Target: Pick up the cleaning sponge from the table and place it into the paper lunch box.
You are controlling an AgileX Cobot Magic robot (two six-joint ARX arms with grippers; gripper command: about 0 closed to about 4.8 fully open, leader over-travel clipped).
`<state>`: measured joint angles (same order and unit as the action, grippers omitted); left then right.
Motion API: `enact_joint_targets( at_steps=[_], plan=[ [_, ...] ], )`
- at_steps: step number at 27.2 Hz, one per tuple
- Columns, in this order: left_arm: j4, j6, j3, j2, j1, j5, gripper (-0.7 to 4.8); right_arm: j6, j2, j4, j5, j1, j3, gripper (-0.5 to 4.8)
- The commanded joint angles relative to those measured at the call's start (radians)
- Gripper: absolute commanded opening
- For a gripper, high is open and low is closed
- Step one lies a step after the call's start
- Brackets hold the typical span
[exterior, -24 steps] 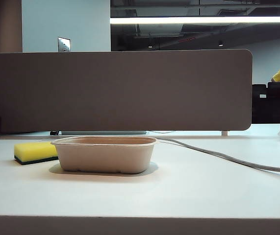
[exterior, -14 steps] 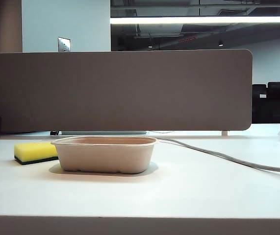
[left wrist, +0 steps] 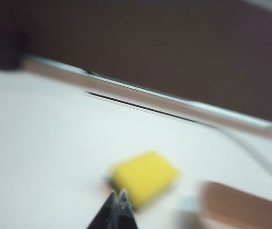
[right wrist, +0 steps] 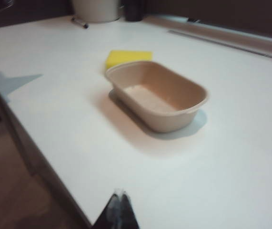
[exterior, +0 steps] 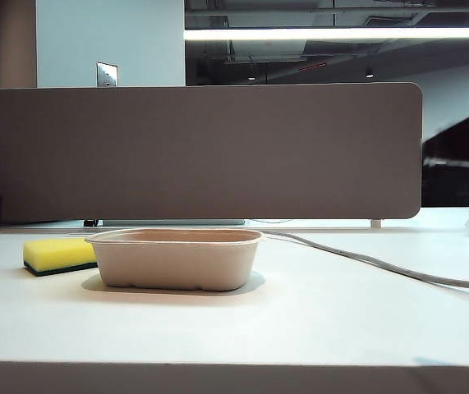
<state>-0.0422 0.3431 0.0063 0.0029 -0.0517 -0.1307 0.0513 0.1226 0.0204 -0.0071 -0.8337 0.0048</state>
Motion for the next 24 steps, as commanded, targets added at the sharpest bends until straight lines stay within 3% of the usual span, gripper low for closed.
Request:
enact_joint_targets(
  at_steps=[1, 2, 3, 4, 6, 7, 8, 9, 11, 14, 15, 20, 24],
  plan=[
    [-0.042, 0.179, 0.010, 0.000, 0.001, -0.222, 0.71, 0.000, 0.030, -0.017, 0.005, -0.019, 0.001, -0.05],
    [-0.063, 0.195, 0.017, 0.000, 0.001, -0.251, 1.33, 0.000, 0.031, -0.017, 0.006, -0.018, 0.001, -0.05],
    [-0.109, 0.187, 0.043, 0.000, 0.001, -0.309, 2.47, 0.000, 0.031, -0.018, 0.006, -0.011, 0.001, -0.05],
    [-0.113, 0.185, 0.069, 0.000, 0.000, -0.315, 2.90, 0.000, 0.031, -0.017, 0.006, -0.007, 0.001, -0.05],
    [-0.101, 0.106, 0.151, 0.014, 0.000, -0.291, 4.44, 0.000, 0.031, -0.018, 0.006, 0.002, 0.001, -0.05],
    [-0.071, 0.001, 0.208, 0.050, 0.000, -0.288, 4.79, 0.000, 0.031, -0.017, 0.006, 0.010, 0.001, -0.05],
    [-0.050, -0.050, 0.232, 0.077, 0.000, -0.288, 4.79, 0.000, 0.030, -0.018, 0.006, 0.011, 0.001, -0.05],
    [-0.001, -0.169, 0.281, 0.154, 0.000, -0.290, 4.79, 0.000, 0.030, -0.017, 0.008, 0.011, 0.001, -0.05],
    [0.029, -0.309, 0.343, 0.301, 0.001, -0.302, 4.79, 0.000, 0.030, -0.018, 0.008, 0.010, 0.001, -0.05],
    [0.022, -0.440, 0.446, 0.531, 0.000, -0.285, 4.79, 0.000, 0.030, -0.018, 0.008, 0.011, 0.001, -0.05],
    [0.013, -0.520, 0.506, 0.658, 0.000, -0.275, 4.79, 0.000, 0.030, -0.017, 0.008, 0.011, 0.001, -0.05],
    [0.022, -0.552, 0.732, 1.135, 0.000, -0.303, 4.79, 0.000, 0.030, -0.018, 0.008, 0.011, 0.001, -0.05],
    [0.038, -0.447, 0.905, 1.476, 0.000, -0.304, 4.79, 0.000, 0.030, -0.018, 0.005, 0.018, 0.001, -0.05]
  ],
)
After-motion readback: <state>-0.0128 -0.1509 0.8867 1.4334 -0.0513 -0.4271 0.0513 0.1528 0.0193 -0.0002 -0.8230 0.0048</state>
